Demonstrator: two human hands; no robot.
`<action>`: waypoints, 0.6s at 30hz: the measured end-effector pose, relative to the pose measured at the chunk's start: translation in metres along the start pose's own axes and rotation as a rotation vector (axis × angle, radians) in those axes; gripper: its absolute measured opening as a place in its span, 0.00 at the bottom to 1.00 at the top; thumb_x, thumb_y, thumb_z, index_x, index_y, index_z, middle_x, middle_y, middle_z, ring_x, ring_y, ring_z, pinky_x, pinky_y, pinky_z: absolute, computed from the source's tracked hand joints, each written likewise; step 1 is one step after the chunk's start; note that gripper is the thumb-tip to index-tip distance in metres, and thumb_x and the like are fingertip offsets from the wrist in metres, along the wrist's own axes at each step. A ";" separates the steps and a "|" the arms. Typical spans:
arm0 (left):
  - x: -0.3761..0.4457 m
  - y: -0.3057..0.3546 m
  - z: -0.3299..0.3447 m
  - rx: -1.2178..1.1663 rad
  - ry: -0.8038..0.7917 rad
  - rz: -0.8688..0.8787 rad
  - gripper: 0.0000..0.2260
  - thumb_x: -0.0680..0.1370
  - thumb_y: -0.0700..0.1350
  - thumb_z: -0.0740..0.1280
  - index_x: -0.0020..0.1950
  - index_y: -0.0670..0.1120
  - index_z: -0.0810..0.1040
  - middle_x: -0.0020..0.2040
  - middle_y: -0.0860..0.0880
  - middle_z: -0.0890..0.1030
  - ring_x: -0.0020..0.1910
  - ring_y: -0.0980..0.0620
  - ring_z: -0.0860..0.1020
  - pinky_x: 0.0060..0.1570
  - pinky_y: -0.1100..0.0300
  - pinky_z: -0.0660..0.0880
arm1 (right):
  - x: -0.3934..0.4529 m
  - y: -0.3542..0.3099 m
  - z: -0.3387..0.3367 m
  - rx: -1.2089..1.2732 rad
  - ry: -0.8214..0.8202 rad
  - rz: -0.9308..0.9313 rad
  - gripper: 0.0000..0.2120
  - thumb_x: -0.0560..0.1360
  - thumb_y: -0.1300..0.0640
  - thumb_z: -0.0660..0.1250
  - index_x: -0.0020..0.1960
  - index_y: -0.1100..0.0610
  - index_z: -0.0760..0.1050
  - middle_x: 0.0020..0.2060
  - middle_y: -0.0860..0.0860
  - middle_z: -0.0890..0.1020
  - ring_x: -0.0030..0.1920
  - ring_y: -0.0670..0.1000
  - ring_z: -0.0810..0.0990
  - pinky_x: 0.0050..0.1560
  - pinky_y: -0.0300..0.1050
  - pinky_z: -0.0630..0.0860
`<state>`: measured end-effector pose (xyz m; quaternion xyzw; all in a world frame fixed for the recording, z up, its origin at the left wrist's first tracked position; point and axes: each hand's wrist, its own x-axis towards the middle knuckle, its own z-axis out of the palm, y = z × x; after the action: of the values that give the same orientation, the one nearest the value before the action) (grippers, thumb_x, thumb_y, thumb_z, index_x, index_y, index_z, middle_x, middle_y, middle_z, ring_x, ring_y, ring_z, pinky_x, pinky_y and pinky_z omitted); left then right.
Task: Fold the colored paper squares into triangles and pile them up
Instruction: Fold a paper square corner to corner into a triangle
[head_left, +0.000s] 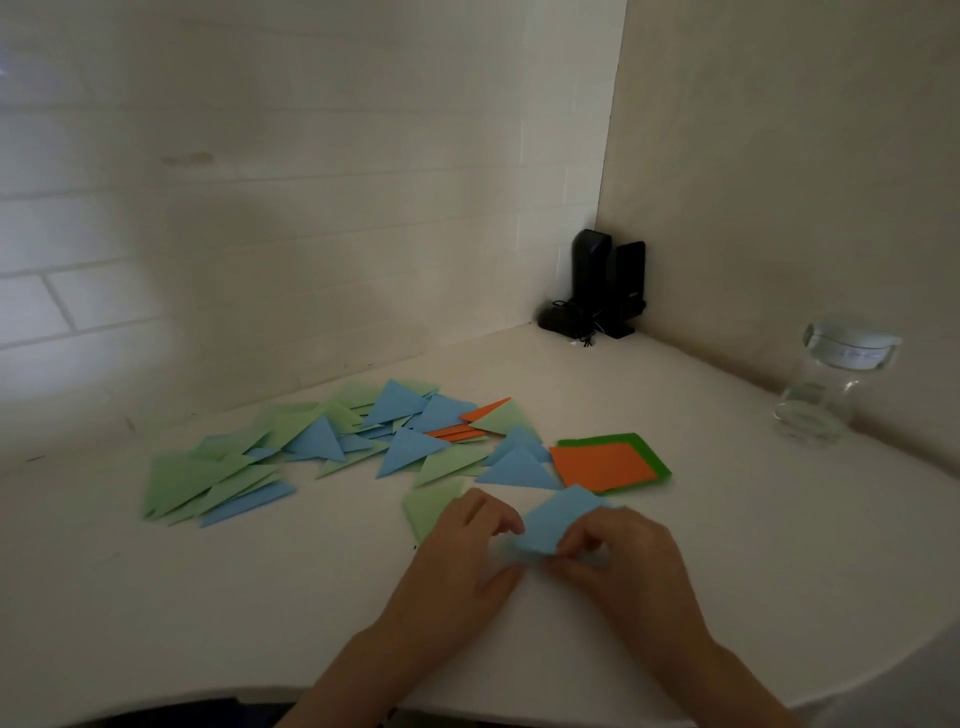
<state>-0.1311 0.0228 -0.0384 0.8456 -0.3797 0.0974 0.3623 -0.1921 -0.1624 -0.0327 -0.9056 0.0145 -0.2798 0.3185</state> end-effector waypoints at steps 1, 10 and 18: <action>-0.001 0.000 0.000 0.005 -0.022 0.027 0.10 0.71 0.48 0.68 0.51 0.55 0.74 0.51 0.60 0.71 0.53 0.60 0.71 0.50 0.69 0.68 | -0.003 0.001 0.002 -0.003 -0.037 0.015 0.10 0.57 0.44 0.75 0.30 0.44 0.74 0.29 0.40 0.78 0.33 0.44 0.77 0.37 0.47 0.76; 0.004 -0.005 0.004 0.002 -0.035 0.034 0.12 0.73 0.62 0.66 0.43 0.54 0.79 0.47 0.61 0.76 0.49 0.60 0.72 0.51 0.59 0.71 | -0.001 0.005 -0.005 0.094 -0.243 0.001 0.09 0.62 0.39 0.70 0.32 0.44 0.79 0.32 0.37 0.79 0.38 0.36 0.78 0.39 0.24 0.68; 0.011 -0.003 0.013 -0.035 0.028 -0.038 0.09 0.71 0.59 0.68 0.37 0.56 0.75 0.41 0.60 0.76 0.45 0.58 0.73 0.48 0.59 0.70 | 0.000 0.009 -0.001 0.023 -0.152 -0.030 0.11 0.64 0.49 0.76 0.31 0.45 0.74 0.30 0.39 0.76 0.34 0.38 0.75 0.36 0.23 0.65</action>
<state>-0.1227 0.0089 -0.0444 0.8448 -0.3603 0.0957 0.3839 -0.1916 -0.1697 -0.0374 -0.9206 -0.0264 -0.2152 0.3249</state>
